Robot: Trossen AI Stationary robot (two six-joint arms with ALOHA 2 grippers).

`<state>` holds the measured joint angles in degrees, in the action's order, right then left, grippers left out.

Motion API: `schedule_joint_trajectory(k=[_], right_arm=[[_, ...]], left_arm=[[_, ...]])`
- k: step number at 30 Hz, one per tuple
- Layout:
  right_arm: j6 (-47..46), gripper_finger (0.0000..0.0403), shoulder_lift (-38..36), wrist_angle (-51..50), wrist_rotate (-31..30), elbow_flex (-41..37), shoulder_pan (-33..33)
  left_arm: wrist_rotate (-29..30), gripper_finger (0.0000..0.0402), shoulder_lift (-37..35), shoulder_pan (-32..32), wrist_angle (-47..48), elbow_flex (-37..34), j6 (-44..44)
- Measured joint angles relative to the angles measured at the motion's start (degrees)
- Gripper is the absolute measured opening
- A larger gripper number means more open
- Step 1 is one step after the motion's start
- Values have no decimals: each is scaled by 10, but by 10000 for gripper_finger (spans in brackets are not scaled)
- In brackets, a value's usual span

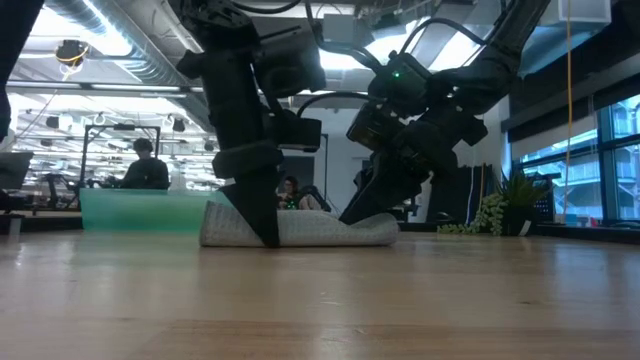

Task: Roll microfiber towels into tight, uniform cylinder then place into a basket
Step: Put the rolled gray towel into the light blue bin

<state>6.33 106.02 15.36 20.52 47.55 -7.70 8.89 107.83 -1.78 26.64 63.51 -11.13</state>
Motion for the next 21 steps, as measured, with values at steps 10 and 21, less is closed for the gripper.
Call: schedule_joint_trajectory(k=[10, 21], right_arm=[[0, 172, 0, 1, 0, 0, 0], [0, 172, 0, 1, 0, 0, 0]], left_arm=[[14, 399, 1, -5, -6, -1, 12], [17, 326, 2, -10, -9, -1, 12]])
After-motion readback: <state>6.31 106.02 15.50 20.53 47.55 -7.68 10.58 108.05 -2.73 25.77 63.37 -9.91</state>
